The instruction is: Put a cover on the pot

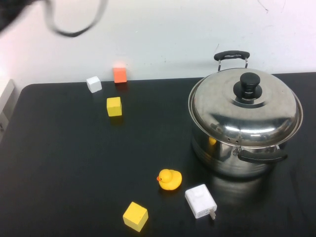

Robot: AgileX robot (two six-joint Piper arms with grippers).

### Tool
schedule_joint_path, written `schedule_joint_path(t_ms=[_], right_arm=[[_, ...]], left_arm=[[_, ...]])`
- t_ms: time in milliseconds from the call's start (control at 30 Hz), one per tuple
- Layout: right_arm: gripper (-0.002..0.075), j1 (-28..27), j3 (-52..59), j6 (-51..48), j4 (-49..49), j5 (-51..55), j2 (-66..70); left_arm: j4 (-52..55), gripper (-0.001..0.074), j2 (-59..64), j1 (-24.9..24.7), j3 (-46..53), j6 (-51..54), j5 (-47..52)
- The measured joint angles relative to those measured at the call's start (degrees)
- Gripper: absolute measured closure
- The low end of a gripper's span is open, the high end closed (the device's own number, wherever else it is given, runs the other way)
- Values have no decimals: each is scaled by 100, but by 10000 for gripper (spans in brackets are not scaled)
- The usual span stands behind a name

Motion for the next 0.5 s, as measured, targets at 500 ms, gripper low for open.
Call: schedule_joint_path(t_ms=[500], right_arm=[[728, 0, 0, 0, 0, 0, 0]], left_arm=[[-201, 735, -3224, 0, 3459, -1051, -1194]])
